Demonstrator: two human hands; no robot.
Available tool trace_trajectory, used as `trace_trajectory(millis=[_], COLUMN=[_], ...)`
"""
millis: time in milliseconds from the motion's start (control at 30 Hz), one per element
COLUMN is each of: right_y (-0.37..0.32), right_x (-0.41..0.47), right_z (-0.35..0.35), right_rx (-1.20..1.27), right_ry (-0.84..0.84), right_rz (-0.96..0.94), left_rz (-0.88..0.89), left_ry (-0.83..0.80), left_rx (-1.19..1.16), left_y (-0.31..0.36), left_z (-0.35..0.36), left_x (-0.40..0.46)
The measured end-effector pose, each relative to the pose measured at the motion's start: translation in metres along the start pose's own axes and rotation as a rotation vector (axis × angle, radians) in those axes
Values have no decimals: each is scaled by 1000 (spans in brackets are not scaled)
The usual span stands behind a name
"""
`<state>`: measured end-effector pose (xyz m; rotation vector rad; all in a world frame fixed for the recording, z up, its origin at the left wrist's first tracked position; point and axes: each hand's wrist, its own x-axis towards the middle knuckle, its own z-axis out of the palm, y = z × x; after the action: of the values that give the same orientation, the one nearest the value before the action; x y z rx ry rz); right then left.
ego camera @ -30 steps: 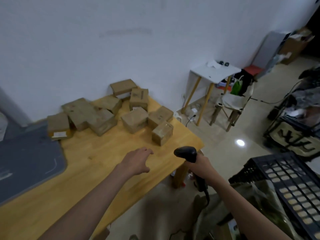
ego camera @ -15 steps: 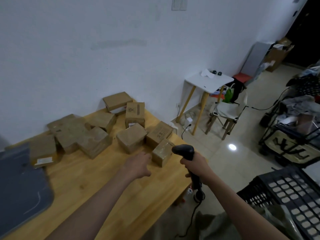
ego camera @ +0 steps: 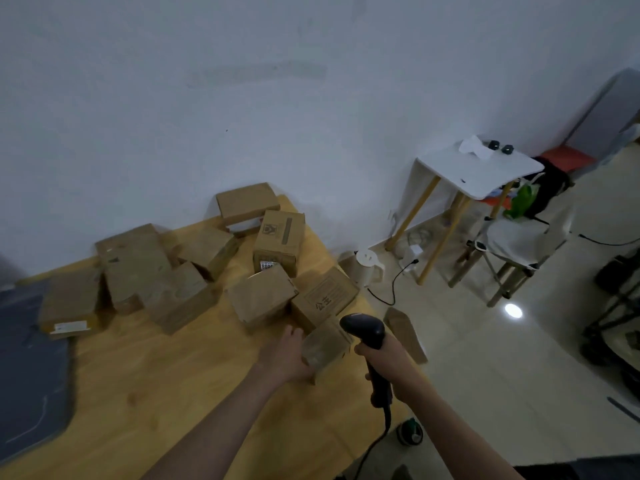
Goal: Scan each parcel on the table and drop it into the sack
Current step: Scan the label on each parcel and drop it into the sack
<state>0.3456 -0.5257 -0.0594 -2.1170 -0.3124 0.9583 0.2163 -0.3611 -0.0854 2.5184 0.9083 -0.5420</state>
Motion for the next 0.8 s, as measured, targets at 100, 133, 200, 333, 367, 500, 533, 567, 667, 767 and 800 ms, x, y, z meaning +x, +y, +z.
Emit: trace_trajectory(millis=[100,133,200,333,367,500,533,567,667,767,800], right_y=[6,8,10,14,15,19,21,23,28,31,32], right_x=[29,36,49,67,69,69,67,65,57,45,41], right_z=[-3,-4,-4,-2,-2,3,4,5,8,8,9], right_rx=[-42,-47,-35,-21,-8,24,33,43,72,108,127], right_ry=[-69,-89,-129,-199,-213,-243,-240,-234,-230,-245,-251], right_rz=[3,5,8,16,21,28,24,20,5,-37,-49], left_rz=[-65,-87,-137,-232,-246,-248,-252,-254,-252,-216,-199], left_ry=[12,11,9,13,21,130,154,173,199,229,245], left_rx=[-39,-60,-109,-208,-231,-305,-312,-320,-366,-434,-458], left_y=[9,12,16,23,24,33,35,36,30,18,13], left_z=[16,22,32,51,56,72,74,76,80,74,70], left_x=[19,25,32,38,39,37,35,32,19,2,-5])
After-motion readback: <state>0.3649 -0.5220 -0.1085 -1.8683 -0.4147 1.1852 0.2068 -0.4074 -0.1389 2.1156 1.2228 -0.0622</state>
